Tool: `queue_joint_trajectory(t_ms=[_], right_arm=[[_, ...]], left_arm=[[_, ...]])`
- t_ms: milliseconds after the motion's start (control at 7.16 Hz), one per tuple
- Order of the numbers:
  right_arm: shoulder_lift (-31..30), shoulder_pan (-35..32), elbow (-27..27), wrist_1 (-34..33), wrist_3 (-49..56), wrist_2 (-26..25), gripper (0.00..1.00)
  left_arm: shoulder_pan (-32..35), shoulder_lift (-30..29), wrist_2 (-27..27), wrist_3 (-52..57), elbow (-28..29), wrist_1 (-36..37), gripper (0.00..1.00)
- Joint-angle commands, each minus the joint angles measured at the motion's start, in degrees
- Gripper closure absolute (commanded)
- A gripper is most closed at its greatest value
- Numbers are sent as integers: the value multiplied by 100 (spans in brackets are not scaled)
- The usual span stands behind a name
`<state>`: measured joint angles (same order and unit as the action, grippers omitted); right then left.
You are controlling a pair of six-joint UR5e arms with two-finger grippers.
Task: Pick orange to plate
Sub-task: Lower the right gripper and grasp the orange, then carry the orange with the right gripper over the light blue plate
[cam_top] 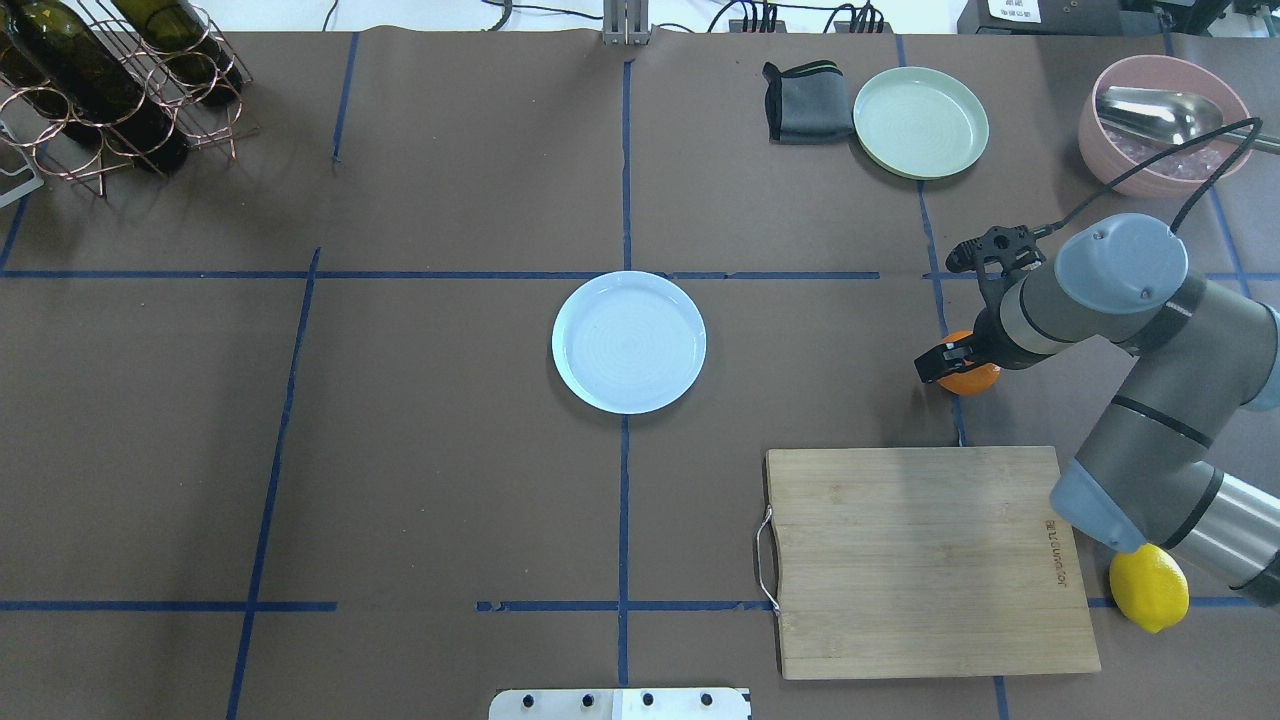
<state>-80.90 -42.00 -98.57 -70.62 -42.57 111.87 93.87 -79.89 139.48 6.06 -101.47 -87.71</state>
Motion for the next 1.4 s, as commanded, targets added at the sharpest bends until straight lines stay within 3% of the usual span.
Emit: queue_joint_trajectory(t_ms=[0, 140, 279, 419, 559, 699, 978, 1257], right_arm=[[48, 17, -12, -22, -15, 19, 82], [144, 26, -108, -48, -41, 45, 100], [397, 34, -101, -75, -76, 45, 100], [991, 69, -109, -719, -129, 54, 100], [1850, 278, -66, -1778, -521, 11, 100], [2598, 446, 170, -2198, -977, -51, 100], [4014, 849, 1501, -2184, -1839, -461, 98], [4643, 1202, 2418, -1957, -2308, -947, 99]], left_arm=[[0, 0, 0, 0, -5, 0, 0], [0, 0, 0, 0, -5, 0, 0], [0, 0, 0, 0, -13, 0, 0], [0, 0, 0, 0, -31, 0, 0], [0, 0, 0, 0, -40, 0, 0], [9, -9, 0, 0, -57, -9, 0], [9, 0, 0, 0, -101, 0, 0], [9, 0, 0, 0, -145, 0, 0]])
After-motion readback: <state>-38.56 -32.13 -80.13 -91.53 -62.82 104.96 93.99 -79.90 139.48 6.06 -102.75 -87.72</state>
